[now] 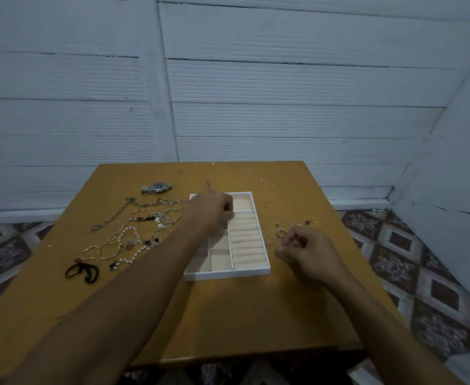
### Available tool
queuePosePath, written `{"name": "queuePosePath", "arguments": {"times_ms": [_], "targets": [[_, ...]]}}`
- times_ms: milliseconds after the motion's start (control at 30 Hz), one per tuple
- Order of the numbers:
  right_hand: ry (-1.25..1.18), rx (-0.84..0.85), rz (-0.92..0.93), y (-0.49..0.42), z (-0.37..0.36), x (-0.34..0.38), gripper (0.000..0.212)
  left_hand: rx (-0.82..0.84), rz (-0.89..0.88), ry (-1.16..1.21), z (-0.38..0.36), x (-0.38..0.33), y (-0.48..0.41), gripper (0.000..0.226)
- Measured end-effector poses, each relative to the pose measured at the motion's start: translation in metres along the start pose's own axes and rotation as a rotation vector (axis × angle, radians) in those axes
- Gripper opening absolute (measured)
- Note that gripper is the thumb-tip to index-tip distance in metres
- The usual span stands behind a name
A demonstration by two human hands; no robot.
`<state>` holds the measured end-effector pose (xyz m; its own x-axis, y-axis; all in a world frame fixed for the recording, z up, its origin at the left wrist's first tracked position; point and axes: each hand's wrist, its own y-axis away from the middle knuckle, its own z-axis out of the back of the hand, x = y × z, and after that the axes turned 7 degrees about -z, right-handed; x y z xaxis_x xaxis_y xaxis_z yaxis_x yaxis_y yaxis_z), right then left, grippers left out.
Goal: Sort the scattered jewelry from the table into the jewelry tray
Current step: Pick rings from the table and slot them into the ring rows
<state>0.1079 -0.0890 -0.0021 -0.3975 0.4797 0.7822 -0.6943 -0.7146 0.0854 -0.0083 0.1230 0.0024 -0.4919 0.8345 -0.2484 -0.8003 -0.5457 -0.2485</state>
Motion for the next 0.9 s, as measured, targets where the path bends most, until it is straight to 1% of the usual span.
{"name": "queuePosePath", "arguments": {"times_ms": [167,233,367,533,700,900], "targets": [[0.0,0.002,-0.008,0.002,0.0,-0.001,0.009,-0.043,-0.02,-0.008,-0.004,-0.004,0.003,0.008],[0.005,0.004,-0.006,0.003,0.002,-0.003,0.008,-0.032,-0.029,0.007,-0.005,-0.003,0.002,0.01],[0.009,-0.002,-0.007,0.002,0.004,-0.005,0.008,0.009,-0.127,-0.013,-0.003,0.001,0.004,0.018],[0.013,0.006,-0.018,0.003,0.001,-0.006,0.008,0.03,-0.189,0.001,-0.004,0.003,0.004,0.022],[0.004,0.009,-0.03,0.003,0.004,-0.009,0.009,0.009,-0.169,0.063,-0.003,0.002,0.005,0.023],[-0.006,0.021,-0.026,0.002,0.004,-0.012,0.01,-0.012,-0.2,0.029,-0.006,0.002,0.006,0.021]]}}
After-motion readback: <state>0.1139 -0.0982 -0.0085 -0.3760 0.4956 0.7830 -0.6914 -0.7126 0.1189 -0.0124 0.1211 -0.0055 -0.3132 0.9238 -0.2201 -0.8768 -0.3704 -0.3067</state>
